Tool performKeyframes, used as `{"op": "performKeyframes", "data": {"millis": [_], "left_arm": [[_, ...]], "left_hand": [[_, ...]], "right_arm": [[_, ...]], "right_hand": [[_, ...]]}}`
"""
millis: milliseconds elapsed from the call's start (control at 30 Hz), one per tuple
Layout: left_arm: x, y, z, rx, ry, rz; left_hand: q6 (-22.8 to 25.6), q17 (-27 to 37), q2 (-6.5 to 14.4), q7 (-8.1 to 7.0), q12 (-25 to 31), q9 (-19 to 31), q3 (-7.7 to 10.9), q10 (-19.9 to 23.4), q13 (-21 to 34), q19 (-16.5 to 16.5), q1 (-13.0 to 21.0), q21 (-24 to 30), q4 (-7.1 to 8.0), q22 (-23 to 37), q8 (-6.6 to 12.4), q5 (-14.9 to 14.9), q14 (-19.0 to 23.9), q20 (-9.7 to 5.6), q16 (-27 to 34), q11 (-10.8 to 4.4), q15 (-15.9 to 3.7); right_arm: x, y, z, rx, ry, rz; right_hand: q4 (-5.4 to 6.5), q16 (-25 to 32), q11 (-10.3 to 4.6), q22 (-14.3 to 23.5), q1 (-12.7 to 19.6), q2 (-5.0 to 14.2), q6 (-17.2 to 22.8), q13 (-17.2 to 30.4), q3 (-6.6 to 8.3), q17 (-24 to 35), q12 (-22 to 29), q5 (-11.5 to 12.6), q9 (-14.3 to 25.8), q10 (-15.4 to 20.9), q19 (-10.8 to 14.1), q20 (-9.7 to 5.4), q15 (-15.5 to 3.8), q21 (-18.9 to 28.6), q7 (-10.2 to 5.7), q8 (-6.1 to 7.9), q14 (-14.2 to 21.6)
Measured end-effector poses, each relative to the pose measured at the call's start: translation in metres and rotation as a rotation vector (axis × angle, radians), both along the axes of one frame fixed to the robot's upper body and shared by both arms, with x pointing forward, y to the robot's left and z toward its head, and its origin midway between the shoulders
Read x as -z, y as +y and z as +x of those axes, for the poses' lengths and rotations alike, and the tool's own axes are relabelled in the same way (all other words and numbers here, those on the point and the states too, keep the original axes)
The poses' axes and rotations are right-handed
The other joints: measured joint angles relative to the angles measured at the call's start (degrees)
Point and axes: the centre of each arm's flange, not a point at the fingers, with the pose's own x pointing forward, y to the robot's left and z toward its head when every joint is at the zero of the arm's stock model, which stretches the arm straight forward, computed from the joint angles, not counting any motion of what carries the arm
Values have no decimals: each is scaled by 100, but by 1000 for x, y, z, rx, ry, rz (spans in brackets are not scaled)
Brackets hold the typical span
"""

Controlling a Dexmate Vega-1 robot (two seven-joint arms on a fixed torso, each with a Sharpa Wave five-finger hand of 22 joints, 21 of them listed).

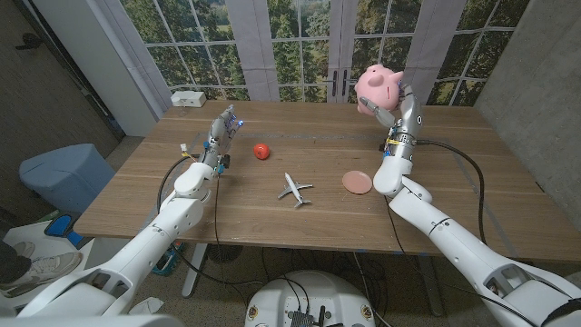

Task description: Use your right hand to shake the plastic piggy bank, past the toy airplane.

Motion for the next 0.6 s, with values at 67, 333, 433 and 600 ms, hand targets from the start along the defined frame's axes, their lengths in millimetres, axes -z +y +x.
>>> {"op": "performKeyframes", "data": {"millis": [67,333,433,600], "left_arm": [[0,0,0,-1,0,0],[-2,0,1,0,-2,1],[-2,0,1,1,-2,2],[-2,-1,1,1,0,3]], "left_hand": [[0,0,0,0,0,0,0,0,0,0,0,0,0,0,0,0,0,0,0,0,0],[0,0,0,0,0,0,0,0,0,0,0,0,0,0,0,0,0,0,0,0,0],[0,0,0,0,0,0,20,0,0,0,0,0,-20,0,0,0,0,0,0,0,0],[0,0,0,0,0,0,24,0,0,0,0,0,-23,0,0,0,0,0,0,0,0]], "right_arm": [[1,2,3,-6,23,-16],[-8,6,2,-36,90,-128],[-9,9,4,-50,139,-171],[-14,14,5,-74,213,-236]], "right_hand": [[0,-1,0,-1,0,0,0,0,0,0,-1,-16,0,0,0,0,0,44,0,0,0],[0,-18,0,-41,0,0,0,0,0,86,-23,-21,0,1,-32,32,0,45,0,-2,0],[0,-21,0,-54,0,0,0,0,0,86,-24,-22,0,1,-32,32,0,77,0,-3,0],[0,-39,0,-80,-23,23,1,0,0,167,-68,-39,0,61,-32,31,0,99,0,-6,0]]}}
